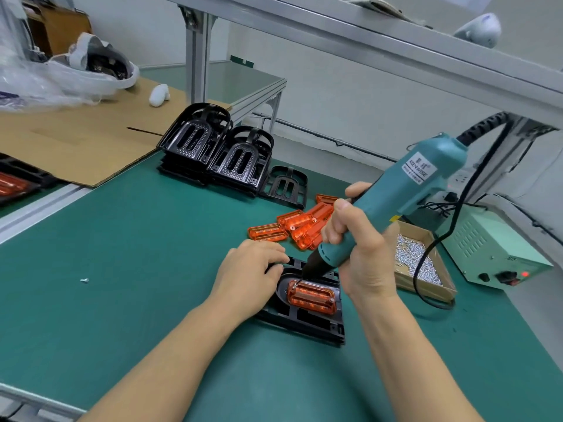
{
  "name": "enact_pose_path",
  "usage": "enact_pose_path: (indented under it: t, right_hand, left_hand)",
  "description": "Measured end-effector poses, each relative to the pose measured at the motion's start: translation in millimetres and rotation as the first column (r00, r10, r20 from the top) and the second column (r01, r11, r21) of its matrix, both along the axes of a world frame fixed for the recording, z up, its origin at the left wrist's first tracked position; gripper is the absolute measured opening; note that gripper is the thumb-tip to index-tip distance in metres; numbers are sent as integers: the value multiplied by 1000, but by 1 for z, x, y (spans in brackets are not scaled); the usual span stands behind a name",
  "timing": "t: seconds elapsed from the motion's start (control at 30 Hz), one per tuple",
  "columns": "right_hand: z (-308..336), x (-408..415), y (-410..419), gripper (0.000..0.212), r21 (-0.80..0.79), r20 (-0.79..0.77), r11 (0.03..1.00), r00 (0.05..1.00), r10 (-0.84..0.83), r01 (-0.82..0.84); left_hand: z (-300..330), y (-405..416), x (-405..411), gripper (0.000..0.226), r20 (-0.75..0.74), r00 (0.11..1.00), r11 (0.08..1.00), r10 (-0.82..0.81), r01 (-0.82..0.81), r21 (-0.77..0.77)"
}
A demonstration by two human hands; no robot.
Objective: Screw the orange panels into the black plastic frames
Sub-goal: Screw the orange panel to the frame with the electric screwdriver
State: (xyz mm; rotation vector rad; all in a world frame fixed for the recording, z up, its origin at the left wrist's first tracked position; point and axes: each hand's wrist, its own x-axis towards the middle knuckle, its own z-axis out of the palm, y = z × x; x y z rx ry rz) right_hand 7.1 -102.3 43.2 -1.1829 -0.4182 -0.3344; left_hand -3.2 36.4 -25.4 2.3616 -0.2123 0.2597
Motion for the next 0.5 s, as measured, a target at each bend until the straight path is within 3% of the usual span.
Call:
enact_pose_path:
  t: [0.5]
  right_hand:
    - [3, 9, 9, 19, -172, 12, 978, 993, 120, -116]
  left_hand:
    - [-2, -1, 1, 25, 29, 1000, 1000, 1, 0, -23]
